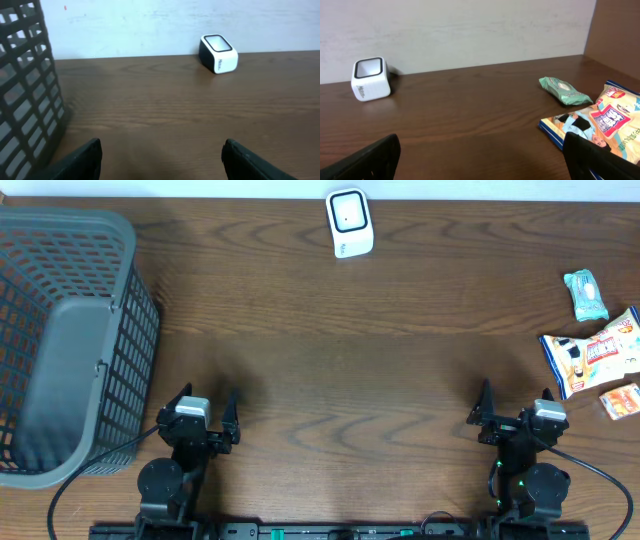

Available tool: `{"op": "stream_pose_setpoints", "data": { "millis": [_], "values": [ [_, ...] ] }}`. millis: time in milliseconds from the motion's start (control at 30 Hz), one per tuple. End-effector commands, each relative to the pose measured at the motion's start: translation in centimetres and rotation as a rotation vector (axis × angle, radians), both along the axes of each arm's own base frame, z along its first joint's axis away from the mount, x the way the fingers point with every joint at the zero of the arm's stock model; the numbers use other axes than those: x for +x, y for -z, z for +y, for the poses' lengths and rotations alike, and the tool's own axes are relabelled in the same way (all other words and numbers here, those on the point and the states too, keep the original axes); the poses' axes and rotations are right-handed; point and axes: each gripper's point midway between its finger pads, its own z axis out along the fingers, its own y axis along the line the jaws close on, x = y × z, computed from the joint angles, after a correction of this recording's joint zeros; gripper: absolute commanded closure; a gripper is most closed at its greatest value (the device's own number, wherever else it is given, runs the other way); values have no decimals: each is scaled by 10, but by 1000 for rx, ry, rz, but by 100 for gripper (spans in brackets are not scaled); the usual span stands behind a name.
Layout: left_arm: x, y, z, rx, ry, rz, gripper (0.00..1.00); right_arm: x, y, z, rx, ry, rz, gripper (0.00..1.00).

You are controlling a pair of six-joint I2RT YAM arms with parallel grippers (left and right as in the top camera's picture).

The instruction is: Scan the item barcode

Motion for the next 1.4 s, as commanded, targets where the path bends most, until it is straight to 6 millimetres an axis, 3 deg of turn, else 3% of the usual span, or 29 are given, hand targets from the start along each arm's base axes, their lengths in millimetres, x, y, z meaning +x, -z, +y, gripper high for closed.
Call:
{"op": "stream_pose_setpoints", "data": {
  "millis": [0,1133,1367],
  "values": [
    [1,15,13,-58,-87,48,23,-1,0,-2,2,9,-1,1],
    [1,14,19,-62,-112,47,23,-1,0,-2,2,9,-1,1],
    [1,14,19,-62,-112,47,23,1,0,14,2,-56,-1,1]
  ]
}}
